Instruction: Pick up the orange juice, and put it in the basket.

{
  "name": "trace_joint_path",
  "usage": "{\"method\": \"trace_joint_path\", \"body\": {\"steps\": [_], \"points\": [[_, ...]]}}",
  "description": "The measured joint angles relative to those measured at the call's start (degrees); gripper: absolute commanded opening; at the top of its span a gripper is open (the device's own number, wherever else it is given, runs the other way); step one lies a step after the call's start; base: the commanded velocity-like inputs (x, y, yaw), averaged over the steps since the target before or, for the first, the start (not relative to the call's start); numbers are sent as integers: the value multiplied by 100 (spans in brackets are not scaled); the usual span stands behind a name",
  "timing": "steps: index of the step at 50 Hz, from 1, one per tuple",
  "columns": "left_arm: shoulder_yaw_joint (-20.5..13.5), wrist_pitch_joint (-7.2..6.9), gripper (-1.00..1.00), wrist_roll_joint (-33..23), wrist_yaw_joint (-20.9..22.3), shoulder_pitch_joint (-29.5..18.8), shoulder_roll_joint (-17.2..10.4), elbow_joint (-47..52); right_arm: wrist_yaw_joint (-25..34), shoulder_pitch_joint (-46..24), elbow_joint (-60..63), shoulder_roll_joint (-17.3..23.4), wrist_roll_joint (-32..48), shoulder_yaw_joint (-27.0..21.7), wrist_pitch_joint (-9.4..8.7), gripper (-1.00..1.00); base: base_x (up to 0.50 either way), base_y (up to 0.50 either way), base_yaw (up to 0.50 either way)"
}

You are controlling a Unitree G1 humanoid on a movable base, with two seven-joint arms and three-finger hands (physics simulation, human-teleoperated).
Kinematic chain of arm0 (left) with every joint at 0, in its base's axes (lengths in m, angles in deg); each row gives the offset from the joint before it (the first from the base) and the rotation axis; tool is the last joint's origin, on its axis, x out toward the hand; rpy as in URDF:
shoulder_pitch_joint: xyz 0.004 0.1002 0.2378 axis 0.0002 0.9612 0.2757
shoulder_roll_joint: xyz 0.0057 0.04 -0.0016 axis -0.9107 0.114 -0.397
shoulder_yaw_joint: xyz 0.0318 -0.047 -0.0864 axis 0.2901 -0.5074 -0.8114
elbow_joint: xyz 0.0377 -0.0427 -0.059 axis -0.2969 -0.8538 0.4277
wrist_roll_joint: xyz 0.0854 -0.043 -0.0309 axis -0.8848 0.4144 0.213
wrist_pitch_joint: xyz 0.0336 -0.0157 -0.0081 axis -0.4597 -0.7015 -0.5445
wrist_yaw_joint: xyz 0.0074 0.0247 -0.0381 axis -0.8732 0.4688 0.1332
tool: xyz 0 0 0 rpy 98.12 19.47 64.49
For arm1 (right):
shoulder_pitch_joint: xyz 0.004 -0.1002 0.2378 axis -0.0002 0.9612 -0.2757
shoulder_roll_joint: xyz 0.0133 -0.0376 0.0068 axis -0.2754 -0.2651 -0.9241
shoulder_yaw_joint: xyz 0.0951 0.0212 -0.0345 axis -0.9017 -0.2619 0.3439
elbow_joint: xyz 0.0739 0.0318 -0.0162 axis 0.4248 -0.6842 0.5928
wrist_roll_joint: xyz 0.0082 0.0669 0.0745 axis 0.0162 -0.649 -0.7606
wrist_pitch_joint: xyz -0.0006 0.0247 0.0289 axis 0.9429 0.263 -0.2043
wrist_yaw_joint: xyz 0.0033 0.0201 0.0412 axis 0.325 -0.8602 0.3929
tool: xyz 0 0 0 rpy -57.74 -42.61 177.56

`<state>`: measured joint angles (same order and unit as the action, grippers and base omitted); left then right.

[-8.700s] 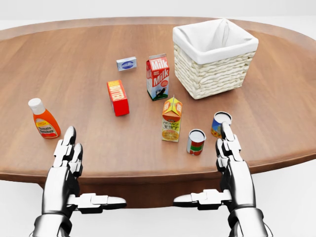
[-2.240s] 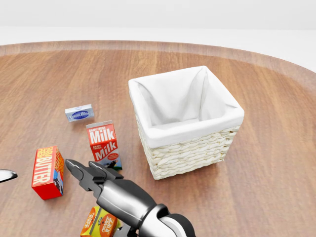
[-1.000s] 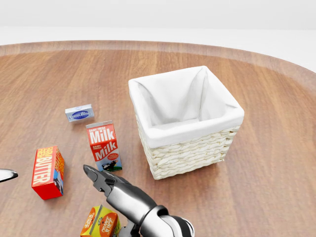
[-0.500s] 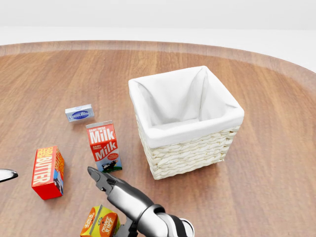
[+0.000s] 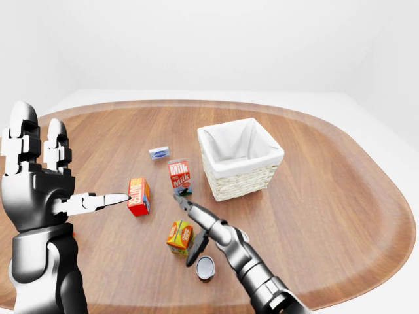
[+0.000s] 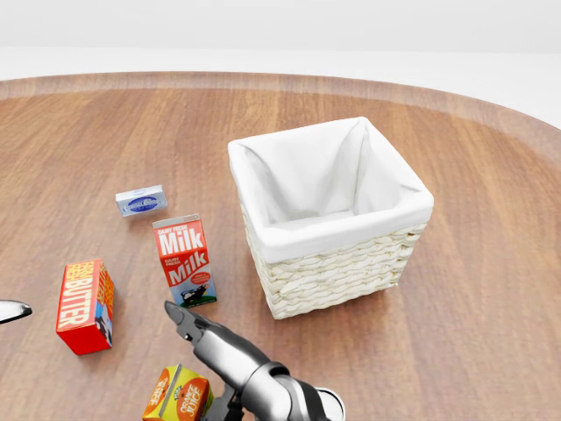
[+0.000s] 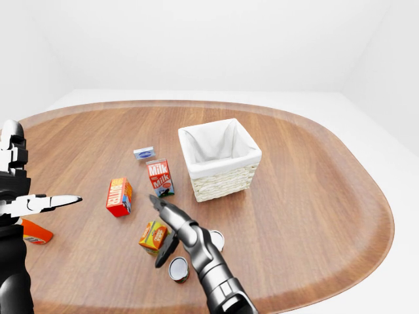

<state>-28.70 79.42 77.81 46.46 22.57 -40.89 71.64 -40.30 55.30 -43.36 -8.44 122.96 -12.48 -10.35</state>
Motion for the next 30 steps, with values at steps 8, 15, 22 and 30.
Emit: {"method": "trace_joint_path", "body": {"steps": [8,15,22,30], "points": [[0,0,100,0,0,0,0,0,-145,-237,-443,-50,-2,-92,0,100,0,0,0],[0,0,100,0,0,0,0,0,-271,-425,-822,-102,17,-158,0,100,0,0,0],[0,0,100,0,0,0,0,0,-384,-583,-1152,-154,42,-208,0,100,0,0,0],[0,0,100,0,0,0,0,0,-492,-769,-1467,-225,72,-259,0,100,0,0,0]]}}
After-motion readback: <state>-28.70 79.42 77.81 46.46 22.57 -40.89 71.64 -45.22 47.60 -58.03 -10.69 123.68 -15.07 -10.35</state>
